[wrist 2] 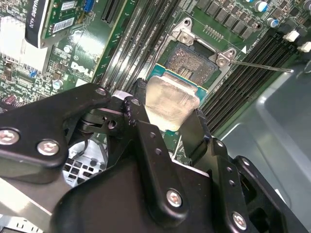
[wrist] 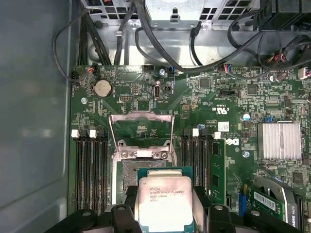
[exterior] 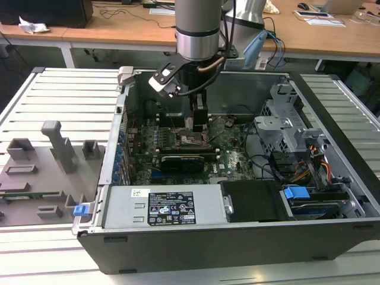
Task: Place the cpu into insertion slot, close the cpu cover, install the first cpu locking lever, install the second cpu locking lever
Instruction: 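Place the cpu into insertion slot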
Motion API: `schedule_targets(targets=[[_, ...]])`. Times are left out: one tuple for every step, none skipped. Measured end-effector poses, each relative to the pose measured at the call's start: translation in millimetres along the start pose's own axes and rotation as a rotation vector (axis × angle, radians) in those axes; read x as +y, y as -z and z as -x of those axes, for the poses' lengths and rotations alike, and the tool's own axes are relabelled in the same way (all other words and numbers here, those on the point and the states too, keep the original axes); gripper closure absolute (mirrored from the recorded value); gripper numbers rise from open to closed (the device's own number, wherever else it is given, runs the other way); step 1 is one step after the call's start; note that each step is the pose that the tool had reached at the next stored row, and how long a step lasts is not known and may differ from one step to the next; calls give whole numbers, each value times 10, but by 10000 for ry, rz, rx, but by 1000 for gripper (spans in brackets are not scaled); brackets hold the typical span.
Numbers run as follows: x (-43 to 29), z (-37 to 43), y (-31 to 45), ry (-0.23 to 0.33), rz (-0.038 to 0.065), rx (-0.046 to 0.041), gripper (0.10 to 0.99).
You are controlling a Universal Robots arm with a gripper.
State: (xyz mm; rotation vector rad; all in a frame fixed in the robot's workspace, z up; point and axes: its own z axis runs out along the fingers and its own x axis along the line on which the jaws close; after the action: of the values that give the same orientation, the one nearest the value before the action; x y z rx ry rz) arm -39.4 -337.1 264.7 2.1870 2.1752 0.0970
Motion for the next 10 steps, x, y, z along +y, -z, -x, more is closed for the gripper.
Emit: schedule_targets(targets=[[-1,0,-12,0,0,0,557],[-2,0,-20,0,-1,0,557],[-3,0,-28,0,0,0,557],[-5,0,-51,0,1,0,557],[-6,0,-73,0,2,1,557],[-9,0,-109,0,1,0,557],[-16,-1,-148,-3,2,-1,557],[-19,-5,-167,-2,2,-1,557],[-20,-9,-186,-1,2,0,557],[-26,-19,-223,6,2,1,557]])
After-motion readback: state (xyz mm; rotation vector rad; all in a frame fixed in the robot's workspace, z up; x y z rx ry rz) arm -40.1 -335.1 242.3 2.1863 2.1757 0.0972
